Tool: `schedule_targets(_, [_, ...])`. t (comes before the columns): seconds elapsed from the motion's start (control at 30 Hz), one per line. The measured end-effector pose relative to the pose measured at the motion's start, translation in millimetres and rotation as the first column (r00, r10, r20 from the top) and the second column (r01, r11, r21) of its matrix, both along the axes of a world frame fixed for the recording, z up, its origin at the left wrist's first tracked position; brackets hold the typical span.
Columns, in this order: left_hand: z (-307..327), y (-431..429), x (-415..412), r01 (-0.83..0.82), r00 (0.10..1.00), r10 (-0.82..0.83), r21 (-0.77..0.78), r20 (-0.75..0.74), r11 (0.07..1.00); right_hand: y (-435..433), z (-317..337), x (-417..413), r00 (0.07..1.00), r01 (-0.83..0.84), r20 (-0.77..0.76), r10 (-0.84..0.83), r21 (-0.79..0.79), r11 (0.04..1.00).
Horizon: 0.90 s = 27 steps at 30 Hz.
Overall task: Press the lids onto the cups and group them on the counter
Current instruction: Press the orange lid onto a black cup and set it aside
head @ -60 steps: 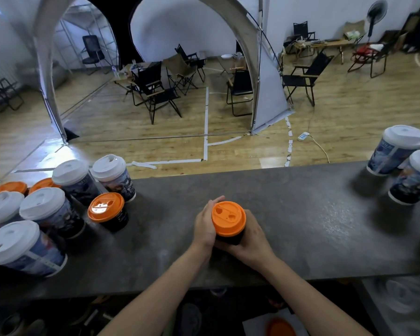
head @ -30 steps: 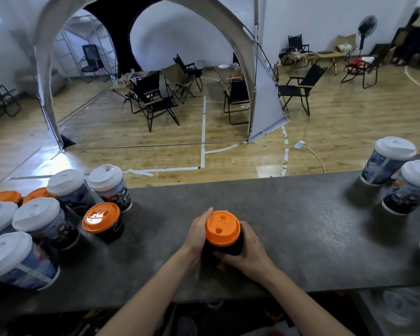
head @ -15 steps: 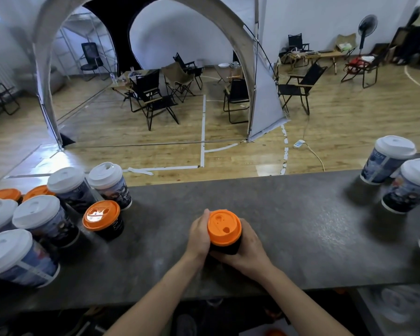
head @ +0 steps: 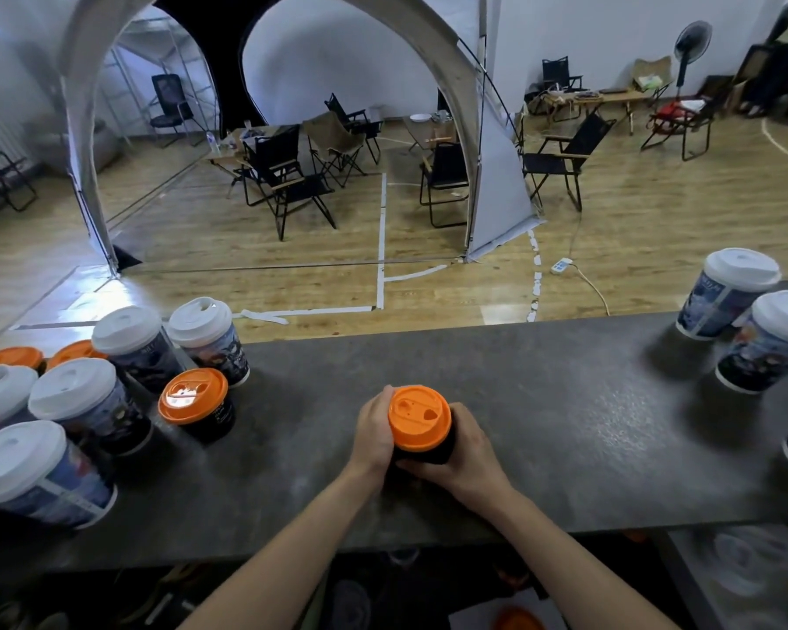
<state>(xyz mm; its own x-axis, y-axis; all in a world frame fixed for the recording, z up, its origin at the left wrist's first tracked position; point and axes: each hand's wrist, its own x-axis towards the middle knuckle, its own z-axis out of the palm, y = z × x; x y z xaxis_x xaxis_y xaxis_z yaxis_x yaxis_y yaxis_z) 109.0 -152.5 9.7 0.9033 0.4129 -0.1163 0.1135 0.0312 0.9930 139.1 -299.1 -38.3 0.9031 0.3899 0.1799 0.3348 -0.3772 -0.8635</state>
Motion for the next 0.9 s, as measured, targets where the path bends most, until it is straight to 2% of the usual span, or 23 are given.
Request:
schedule_targets(0.07, [1,4,2,0.090,0.994,-0.095,-0.084,-0.060,0.992,-3,2,3,1.000,-0.029,-0.001,0.029,-0.015,0.999])
schedule_targets(0.17, [9,12,2,0.159,0.984,-0.164,-0.068,-0.071,0.985,-5,6,3,0.997,-0.076,-0.012,0.075,-0.031,0.997])
schedule_targets(0.23, [9,9,0,0.085,0.994,-0.088,-0.052,-0.061,0.995,-4,7,3,0.997,-0.081,-0.016,0.081,-0.023,0.996])
schedule_targets(0.33, [5,1,1,-0.091,0.988,0.077,-0.106,-0.136,0.990,-6,11,3,0.991,-0.081,-0.102,0.082,0.014,0.997])
schedule_targets(0.4, [13,-1,6,-0.112,0.976,0.070,-0.198,-0.207,0.974,-7,19,4,0.980,-0.074,-0.181,0.080,0.037,0.997])
schedule_targets(0.43, [22,0,8,-0.097,0.975,0.031,-0.292,-0.221,0.951,-7,27,5,0.967,-0.067,-0.242,0.083,0.072,0.995])
schedule_targets(0.5, [40,5,12,-0.019,0.989,-0.041,-0.403,-0.140,0.915,-6,51,10,0.901,0.016,-0.427,0.072,0.198,0.980])
schedule_targets(0.53, [51,9,13,0.068,0.994,-0.098,-0.382,-0.058,0.922,-5,66,14,0.857,0.068,-0.509,0.080,0.265,0.962])
schedule_targets(0.6, [77,13,14,0.212,0.977,-0.210,-0.212,0.033,0.954,-7,98,19,0.796,0.101,-0.584,0.161,0.390,0.915])
schedule_targets(0.63, [88,15,15,0.256,0.966,-0.250,-0.135,0.064,0.957,-7,116,20,0.780,0.094,-0.590,0.209,0.440,0.893])
schedule_targets(0.73, [131,12,16,0.305,0.940,-0.284,-0.095,0.189,0.948,-6,166,15,0.772,0.049,-0.554,0.312,0.542,0.839])
schedule_targets(0.9, [186,2,13,0.325,0.882,-0.300,-0.007,0.365,0.946,-10,235,-2,0.803,0.016,-0.461,0.377,0.650,0.760])
